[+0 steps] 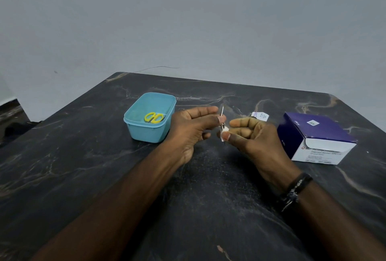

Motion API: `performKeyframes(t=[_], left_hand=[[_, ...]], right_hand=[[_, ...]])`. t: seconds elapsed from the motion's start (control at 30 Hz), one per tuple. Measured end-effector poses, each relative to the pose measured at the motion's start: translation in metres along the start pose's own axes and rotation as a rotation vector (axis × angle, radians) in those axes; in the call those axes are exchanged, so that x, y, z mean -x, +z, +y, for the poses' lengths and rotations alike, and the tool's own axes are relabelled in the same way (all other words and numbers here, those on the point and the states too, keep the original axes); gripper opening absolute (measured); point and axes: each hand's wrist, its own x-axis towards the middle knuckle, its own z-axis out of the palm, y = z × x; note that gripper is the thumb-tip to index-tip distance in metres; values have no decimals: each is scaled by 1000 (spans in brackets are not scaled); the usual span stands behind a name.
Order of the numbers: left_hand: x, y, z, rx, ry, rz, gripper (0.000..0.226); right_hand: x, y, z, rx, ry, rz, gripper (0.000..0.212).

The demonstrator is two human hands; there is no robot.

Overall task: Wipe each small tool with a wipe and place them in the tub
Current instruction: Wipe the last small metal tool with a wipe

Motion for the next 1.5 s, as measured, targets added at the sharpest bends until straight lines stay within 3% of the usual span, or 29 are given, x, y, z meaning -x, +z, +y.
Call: performKeyframes(t=[0.4, 0.9, 1.0, 1.1, 1.33, 1.5], left_hand=[[3, 7, -6, -32, 1, 1, 31], [0, 3, -6, 74, 68, -8, 22], [-1, 3, -5, 46, 121, -38, 32], [-5, -2, -2, 116, 67, -68, 42], [-9, -4, -2, 231, 20, -100, 17], [-5, -2, -4, -32, 219, 13, 12]], right_hand=[[1, -1, 1, 73, -90, 80, 30], [0, 1, 5, 169, -42, 23, 25], [0, 0, 5, 165, -53, 38, 22], [0, -3, 0, 87, -40, 32, 18], [-4, -5, -1, -43, -15, 76, 20], [-4, -8, -3, -47, -56, 157, 19]])
